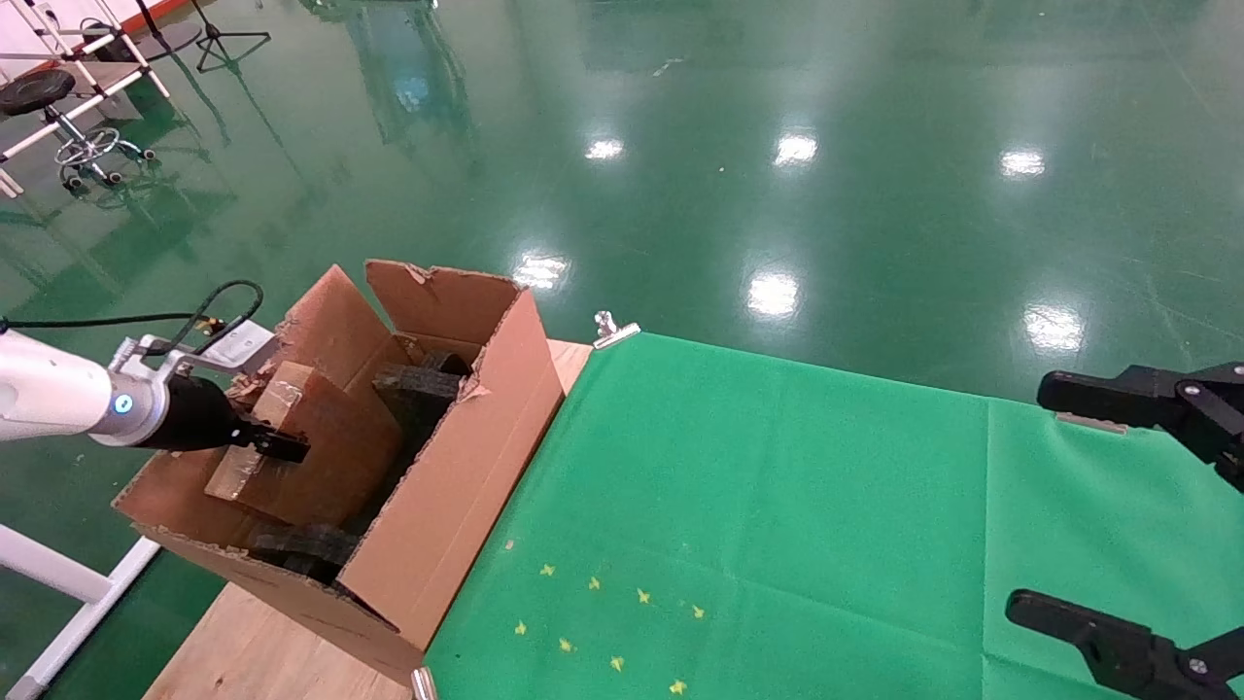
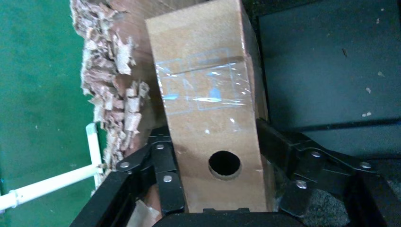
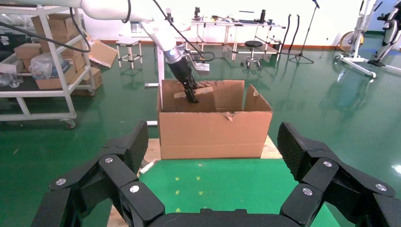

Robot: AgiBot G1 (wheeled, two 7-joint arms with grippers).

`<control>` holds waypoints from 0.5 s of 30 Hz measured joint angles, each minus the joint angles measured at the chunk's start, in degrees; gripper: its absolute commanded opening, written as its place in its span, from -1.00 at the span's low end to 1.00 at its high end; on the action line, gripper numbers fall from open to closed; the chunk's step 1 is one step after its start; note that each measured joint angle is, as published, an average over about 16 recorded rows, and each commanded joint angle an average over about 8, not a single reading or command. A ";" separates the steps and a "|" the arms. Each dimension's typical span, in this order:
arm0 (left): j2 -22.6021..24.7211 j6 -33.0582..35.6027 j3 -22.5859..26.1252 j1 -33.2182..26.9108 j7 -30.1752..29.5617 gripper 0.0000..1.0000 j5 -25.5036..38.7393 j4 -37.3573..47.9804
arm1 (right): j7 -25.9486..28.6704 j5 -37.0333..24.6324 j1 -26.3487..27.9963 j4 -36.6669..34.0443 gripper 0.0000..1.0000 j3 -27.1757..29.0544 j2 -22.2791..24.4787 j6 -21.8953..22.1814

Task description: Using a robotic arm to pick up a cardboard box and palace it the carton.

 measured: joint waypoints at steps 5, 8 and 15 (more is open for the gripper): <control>-0.91 3.76 -0.90 -1.25 1.65 1.00 -1.31 -1.02 | 0.00 0.00 0.00 0.00 1.00 0.00 0.00 0.00; -1.99 7.39 -1.89 -2.62 2.88 1.00 -2.78 -1.90 | 0.00 0.00 0.00 0.00 1.00 0.00 0.00 0.00; -5.63 17.57 -4.86 -7.23 5.70 1.00 -7.19 -4.88 | 0.00 0.00 0.00 -0.01 1.00 0.00 0.00 0.00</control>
